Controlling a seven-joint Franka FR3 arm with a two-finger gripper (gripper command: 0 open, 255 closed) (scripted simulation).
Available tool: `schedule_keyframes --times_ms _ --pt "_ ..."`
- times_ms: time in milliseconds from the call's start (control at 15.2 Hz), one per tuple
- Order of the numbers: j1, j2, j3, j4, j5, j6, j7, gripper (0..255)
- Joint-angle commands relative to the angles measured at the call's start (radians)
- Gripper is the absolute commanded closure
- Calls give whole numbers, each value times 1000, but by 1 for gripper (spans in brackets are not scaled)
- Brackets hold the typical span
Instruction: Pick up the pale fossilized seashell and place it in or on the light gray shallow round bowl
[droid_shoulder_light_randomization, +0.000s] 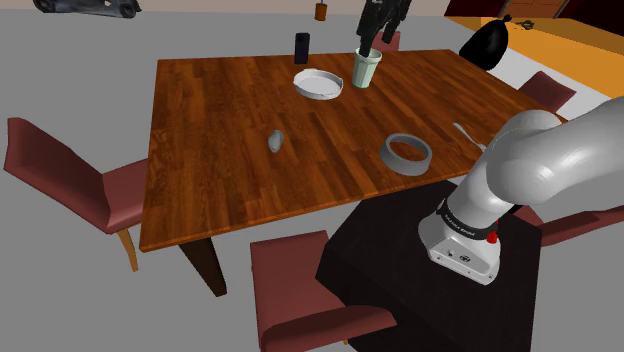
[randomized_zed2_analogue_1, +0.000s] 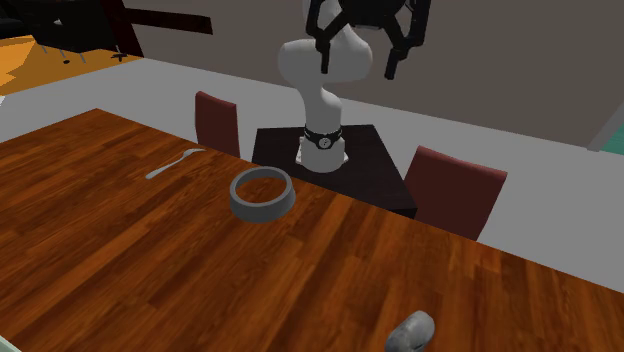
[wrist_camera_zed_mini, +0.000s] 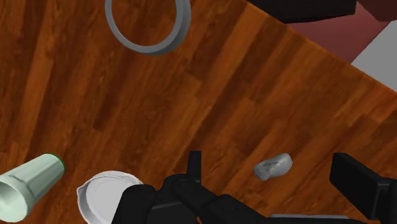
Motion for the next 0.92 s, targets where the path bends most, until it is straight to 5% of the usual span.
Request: schedule_keyframes --times_ms 0,858 --pt "-10 38 32 -19 15 48 84 0" --pt "-84 474 201 40 17 355 606 0"
